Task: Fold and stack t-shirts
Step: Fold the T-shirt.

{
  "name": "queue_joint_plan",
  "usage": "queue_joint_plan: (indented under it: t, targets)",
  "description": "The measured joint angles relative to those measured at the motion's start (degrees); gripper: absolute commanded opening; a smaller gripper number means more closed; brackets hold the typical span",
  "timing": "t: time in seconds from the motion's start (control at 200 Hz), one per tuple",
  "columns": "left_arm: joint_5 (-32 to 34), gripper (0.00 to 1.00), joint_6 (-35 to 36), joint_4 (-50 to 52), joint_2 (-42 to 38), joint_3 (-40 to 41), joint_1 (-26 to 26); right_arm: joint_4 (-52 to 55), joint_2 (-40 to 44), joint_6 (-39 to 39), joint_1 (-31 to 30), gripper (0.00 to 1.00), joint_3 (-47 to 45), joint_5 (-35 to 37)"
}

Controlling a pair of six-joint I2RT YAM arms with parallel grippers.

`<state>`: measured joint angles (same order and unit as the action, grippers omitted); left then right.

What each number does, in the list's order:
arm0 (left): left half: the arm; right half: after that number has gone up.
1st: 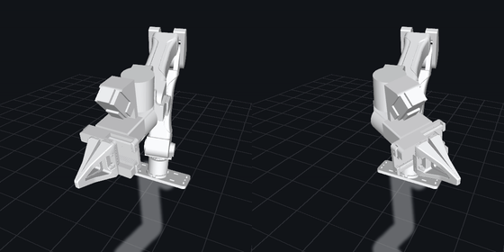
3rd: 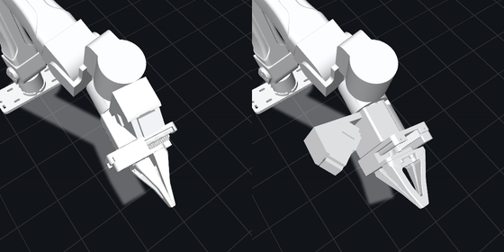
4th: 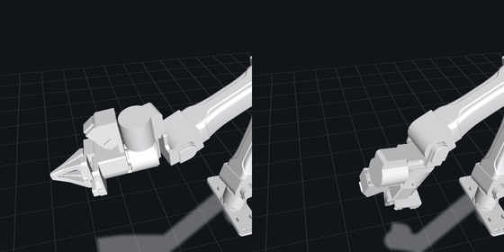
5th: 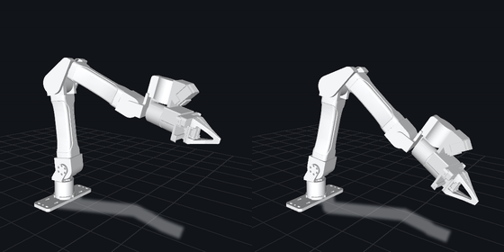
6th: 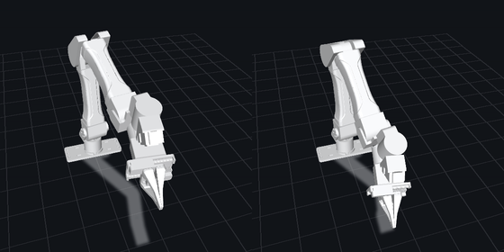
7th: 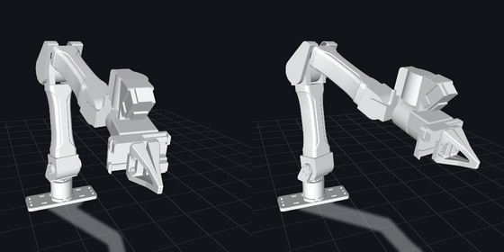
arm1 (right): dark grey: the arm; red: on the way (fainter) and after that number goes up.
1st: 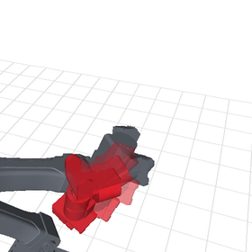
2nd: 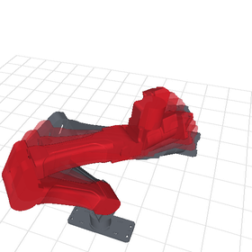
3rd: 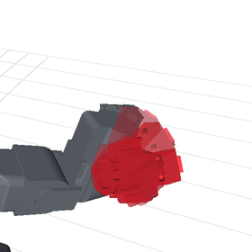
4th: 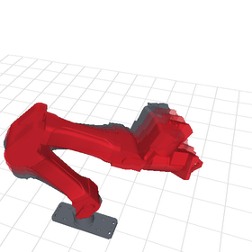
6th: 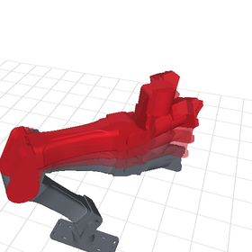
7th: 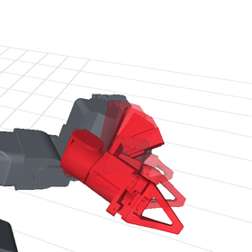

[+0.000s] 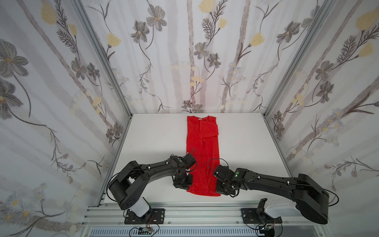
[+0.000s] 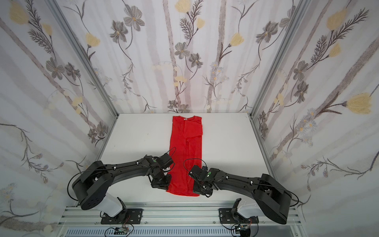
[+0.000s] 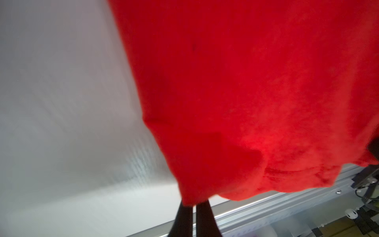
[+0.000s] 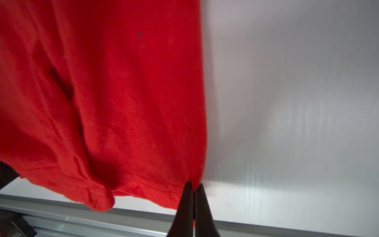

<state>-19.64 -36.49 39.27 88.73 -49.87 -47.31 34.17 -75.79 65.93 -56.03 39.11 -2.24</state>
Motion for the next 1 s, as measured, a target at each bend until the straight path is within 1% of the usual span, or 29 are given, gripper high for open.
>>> queue_joint_plan:
  t: [0.13,0.28,0.375,0.499,0.579,0.714,0.864,0.999]
  targets:
    - [2.9,0.00,-0.4,2.6,-3.8,-5.9,0.0,2.8,3.0,-1.6,0.2,0.00,3.8,0.2]
    - [6.3,0.00,-0.6,6.3,-3.8,-12.9,0.9,6.3,5.9,-3.0,2.5,0.00,7.6,1.1]
    - [7.8,0.00,-1.0,8.6,-3.0,-16.8,2.3,8.2,7.2,-4.7,6.4,0.00,10.7,1.9]
    - [10.3,0.00,-1.2,11.4,-0.8,-23.0,5.7,9.9,6.7,-7.7,10.9,0.00,16.3,2.9]
    - [11.1,0.00,-1.3,13.1,1.5,-27.4,8.2,10.0,4.2,-10.6,13.8,0.00,21.1,3.1]
    - [12.0,0.00,-0.7,15.2,7.4,-36.0,12.6,10.0,-3.1,-15.3,18.6,0.00,28.7,3.1]
    - [11.9,0.00,1.0,17.6,16.2,-46.6,16.2,10.3,-11.6,-19.1,22.4,0.00,36.0,0.7]
    - [10.9,0.00,2.6,19.8,24.5,-56.3,18.1,10.6,-18.7,-21.2,25.0,0.00,42.2,-0.3]
